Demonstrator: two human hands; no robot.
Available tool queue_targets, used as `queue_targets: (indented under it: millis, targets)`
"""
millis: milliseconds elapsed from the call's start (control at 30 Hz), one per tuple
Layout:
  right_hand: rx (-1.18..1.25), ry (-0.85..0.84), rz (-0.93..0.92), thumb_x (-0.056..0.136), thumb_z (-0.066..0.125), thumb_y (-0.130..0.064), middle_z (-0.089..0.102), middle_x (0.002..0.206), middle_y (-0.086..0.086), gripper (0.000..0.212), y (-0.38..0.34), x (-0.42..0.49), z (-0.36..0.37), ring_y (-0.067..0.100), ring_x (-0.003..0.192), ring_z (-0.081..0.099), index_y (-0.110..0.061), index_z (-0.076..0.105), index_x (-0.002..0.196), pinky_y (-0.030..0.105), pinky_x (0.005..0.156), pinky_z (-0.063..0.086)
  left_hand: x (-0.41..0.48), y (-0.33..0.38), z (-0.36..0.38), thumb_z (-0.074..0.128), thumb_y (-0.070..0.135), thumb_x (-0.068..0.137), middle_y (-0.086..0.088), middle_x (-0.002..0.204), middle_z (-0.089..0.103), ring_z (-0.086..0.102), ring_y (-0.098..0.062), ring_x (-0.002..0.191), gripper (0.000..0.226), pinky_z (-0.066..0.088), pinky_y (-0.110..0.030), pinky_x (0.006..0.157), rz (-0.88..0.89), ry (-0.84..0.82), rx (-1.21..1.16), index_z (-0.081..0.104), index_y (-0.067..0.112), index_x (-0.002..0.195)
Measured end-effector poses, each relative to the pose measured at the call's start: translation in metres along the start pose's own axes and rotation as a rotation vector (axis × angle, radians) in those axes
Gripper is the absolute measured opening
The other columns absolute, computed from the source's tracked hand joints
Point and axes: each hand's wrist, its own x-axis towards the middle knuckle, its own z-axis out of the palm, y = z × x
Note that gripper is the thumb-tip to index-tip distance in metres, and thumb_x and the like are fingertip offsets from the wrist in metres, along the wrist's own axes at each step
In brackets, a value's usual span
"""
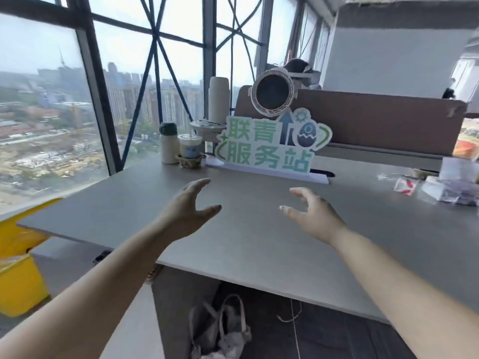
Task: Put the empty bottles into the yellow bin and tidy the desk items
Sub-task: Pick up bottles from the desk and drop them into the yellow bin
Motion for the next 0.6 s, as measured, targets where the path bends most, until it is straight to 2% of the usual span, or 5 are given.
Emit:
queue_targets:
  millis: [333, 467, 600]
  targets:
    - [-0.008, 0.163, 0.149, 0.084, 0.067, -0.038, 0.046, 0.142, -0.002, 0.058, 0.128, -0.021, -0.095, 0.014, 0.133, 0.04, -0.021, 0.046, 0.135, 0.027, 0.106, 0.033, 0.052, 0.097, 0.116, 0.063, 0.042, 0.086, 0.005, 0.149, 0.036, 0.034, -0.013, 0.135, 0.067, 0.025, -0.02, 0.1, 0.165, -0.137, 0.013, 0.034, 0.028, 0.145]
    - [-0.115, 0.291, 0.196, 0.084, 0.069, -0.033, 0.05, 0.137, 0.002, 0.056, 0.184, -0.021, -0.145, 0.018, 0.13, 0.042, -0.017, 0.049, 0.133, 0.023, 0.101, 0.031, 0.086, 0.145, 0.187, 0.063, 0.043, 0.086, 0.005, 0.147, 0.038, 0.035, -0.013, 0.134, 0.065, 0.026, -0.021, 0.101, 0.212, -0.214, -0.035, 0.035, 0.028, 0.144]
    - [-0.266, 0.347, 0.237, 0.083, 0.07, -0.033, 0.05, 0.136, 0.002, 0.058, 0.228, -0.039, -0.197, 0.021, 0.13, 0.039, -0.017, 0.049, 0.134, 0.028, 0.107, 0.03, 0.099, 0.195, 0.245, 0.061, 0.043, 0.087, 0.004, 0.146, 0.039, 0.038, -0.015, 0.132, 0.064, 0.029, -0.023, 0.1, 0.287, -0.31, -0.062, 0.034, 0.029, 0.144]
